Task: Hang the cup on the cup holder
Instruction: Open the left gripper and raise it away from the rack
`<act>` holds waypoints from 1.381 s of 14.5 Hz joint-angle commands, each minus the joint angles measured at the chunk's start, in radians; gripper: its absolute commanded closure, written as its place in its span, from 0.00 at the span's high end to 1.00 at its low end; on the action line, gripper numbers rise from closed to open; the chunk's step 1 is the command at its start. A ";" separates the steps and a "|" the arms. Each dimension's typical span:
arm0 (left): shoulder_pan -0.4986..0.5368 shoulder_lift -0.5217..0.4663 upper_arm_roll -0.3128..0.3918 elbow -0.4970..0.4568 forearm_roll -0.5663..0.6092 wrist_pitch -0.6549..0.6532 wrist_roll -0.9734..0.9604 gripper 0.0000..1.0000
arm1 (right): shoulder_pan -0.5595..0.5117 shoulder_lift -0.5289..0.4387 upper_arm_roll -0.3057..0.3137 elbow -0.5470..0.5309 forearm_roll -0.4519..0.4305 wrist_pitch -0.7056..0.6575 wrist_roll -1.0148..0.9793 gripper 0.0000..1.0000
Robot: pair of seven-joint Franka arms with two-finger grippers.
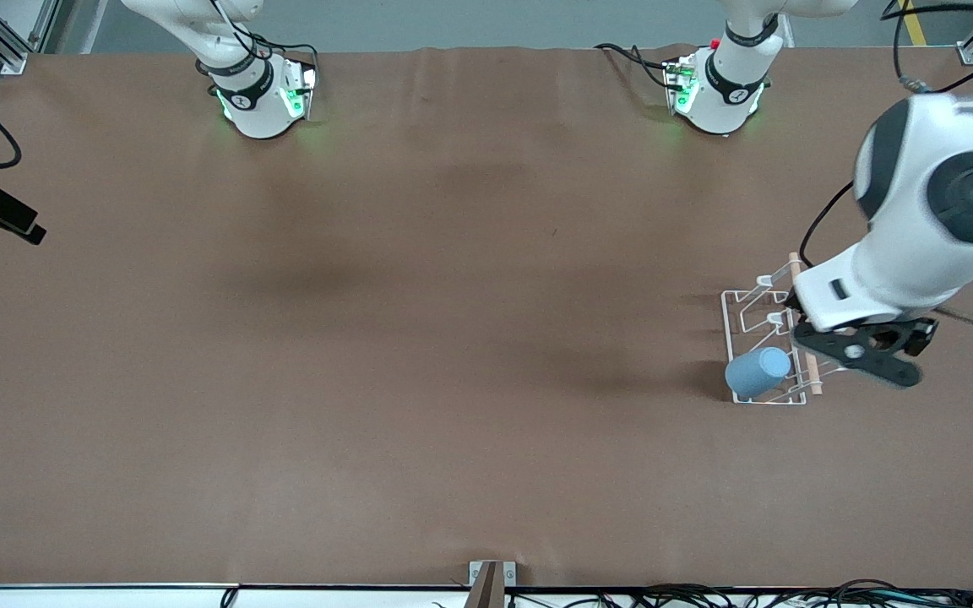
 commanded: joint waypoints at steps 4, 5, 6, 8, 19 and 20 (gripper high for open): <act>0.073 -0.162 0.015 -0.023 -0.199 0.016 -0.173 1.00 | 0.041 0.007 -0.028 0.020 0.000 -0.005 -0.021 1.00; 0.073 -0.186 0.014 -0.025 -0.199 0.007 -0.176 1.00 | 0.047 0.007 -0.041 0.020 0.003 -0.003 -0.021 1.00; 0.074 -0.205 0.015 -0.025 -0.199 -0.008 -0.194 1.00 | 0.047 0.007 -0.043 0.020 0.006 -0.003 -0.021 1.00; 0.097 -0.238 0.012 -0.025 -0.215 -0.042 -0.197 1.00 | 0.046 0.005 -0.043 0.020 0.011 -0.005 -0.021 1.00; 0.103 -0.378 0.003 -0.117 -0.249 -0.157 -0.334 1.00 | 0.102 0.005 -0.074 0.027 0.009 0.000 -0.017 1.00; 0.105 -0.387 0.003 -0.138 -0.249 -0.147 -0.334 1.00 | 0.102 0.005 -0.074 0.027 0.009 0.000 -0.017 1.00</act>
